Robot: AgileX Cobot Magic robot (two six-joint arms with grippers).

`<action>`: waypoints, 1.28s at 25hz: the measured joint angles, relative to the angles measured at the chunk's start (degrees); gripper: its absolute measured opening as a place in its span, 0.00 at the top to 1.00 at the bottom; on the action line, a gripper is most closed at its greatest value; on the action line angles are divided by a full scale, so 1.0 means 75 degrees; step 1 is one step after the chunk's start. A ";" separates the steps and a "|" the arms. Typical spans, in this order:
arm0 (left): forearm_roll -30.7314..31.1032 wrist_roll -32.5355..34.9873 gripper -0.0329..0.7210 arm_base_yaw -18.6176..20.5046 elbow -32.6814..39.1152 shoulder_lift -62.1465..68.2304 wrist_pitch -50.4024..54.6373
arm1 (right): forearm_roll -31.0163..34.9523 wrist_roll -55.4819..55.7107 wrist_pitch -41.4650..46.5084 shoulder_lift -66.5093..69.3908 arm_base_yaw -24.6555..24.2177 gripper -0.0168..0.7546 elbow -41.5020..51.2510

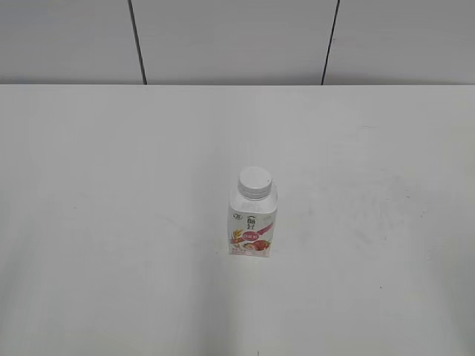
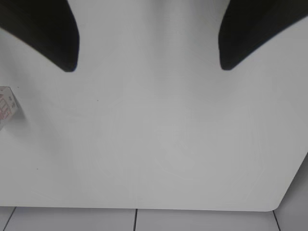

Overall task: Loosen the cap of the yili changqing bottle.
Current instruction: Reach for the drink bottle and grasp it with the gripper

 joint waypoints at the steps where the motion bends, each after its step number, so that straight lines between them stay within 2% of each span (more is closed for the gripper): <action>1: 0.0000 0.0000 0.23 0.0000 0.0000 0.0000 0.0000 | 0.0000 0.0000 0.0000 0.0000 0.0000 0.29 0.0000; 23: 0.0130 0.0000 0.23 0.0000 -0.0042 0.0033 -0.0096 | 0.0000 0.0000 0.0000 0.0000 0.0000 0.29 0.0000; 28: 0.0187 0.0000 0.23 0.0000 -0.0276 0.0678 -0.1583 | 0.0000 0.0000 0.0000 0.0000 0.0000 0.29 0.0000; 32: 0.0200 0.0000 0.23 0.0000 -0.0285 0.1862 -0.2973 | 0.0000 0.0000 0.0000 0.0000 0.0000 0.29 0.0000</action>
